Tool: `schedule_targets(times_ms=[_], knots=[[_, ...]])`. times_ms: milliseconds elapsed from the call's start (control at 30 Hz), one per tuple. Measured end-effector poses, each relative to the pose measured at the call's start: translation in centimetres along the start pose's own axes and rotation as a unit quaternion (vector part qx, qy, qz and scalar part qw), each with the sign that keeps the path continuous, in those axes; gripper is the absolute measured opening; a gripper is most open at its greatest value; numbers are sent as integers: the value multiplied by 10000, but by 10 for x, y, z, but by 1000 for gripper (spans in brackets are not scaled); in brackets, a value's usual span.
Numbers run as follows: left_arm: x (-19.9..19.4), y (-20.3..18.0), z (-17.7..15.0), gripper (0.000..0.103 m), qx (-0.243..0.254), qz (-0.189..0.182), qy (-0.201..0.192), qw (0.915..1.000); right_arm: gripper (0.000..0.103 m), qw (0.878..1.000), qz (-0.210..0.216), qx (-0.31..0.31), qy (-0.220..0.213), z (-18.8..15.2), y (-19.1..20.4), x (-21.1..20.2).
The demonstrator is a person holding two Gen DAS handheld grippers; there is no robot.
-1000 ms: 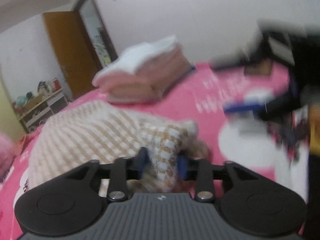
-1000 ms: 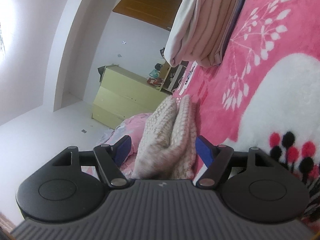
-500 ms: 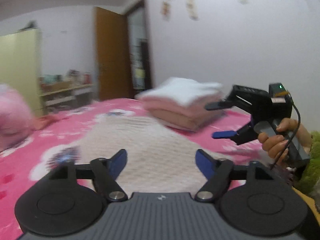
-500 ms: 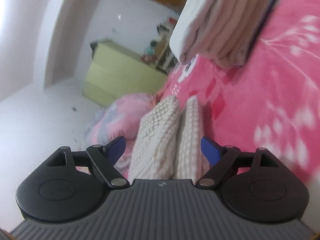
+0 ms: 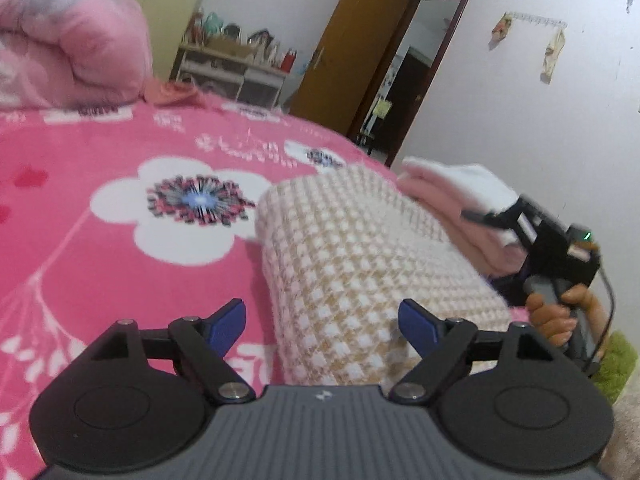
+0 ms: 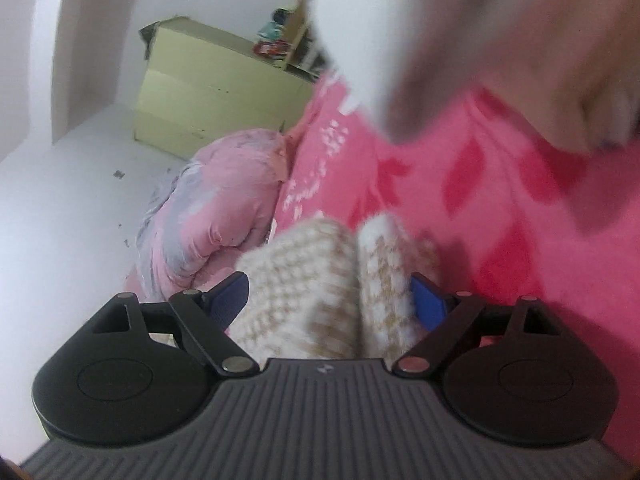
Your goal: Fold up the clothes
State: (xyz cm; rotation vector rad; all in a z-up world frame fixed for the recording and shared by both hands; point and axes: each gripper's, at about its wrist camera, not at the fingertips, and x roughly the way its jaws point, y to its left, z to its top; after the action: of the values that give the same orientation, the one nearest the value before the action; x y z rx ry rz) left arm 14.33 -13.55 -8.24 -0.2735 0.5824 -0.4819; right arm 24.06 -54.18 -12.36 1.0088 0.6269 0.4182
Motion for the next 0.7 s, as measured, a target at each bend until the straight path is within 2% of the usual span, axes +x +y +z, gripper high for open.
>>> schedule_targets(times_ms=[133, 233, 300, 367, 400, 433, 467, 567, 600, 700], knots=[[2, 4, -11, 84, -255, -156, 17, 9996, 84, 9987, -169, -474, -94, -3, 20, -4], [4, 6, -17, 84, -369, -232, 28, 9990, 78, 9954, -440, -846, 62, -3, 31, 3], [2, 7, -21, 82, -455, -276, 50, 9986, 69, 9912, -756, -1050, 262, -2, 37, 13], [4, 3, -25, 77, -460, -341, 140, 9983, 47, 9872, -989, -1159, 467, -5, 41, 25], [6, 0, -27, 77, -455, -375, 191, 9981, 42, 9858, -988, -1273, 478, -6, 45, 28], [5, -4, -31, 77, -354, -321, 194, 9987, 29, 9842, -988, -1386, 489, -8, 49, 30], [5, -9, -34, 77, -226, -262, 194, 9992, 26, 9829, -943, -1506, 474, -9, 53, 32], [4, -17, -39, 77, 9, -164, 204, 9997, 23, 9832, -328, -1786, 182, -5, 59, 22], [5, -18, -39, 77, 32, -153, 216, 9996, 22, 9828, -241, -1822, 162, -2, 55, 22], [6, -21, -38, 77, 3, -134, 269, 9995, 24, 9814, -549, -1803, 352, -6, 36, 42]])
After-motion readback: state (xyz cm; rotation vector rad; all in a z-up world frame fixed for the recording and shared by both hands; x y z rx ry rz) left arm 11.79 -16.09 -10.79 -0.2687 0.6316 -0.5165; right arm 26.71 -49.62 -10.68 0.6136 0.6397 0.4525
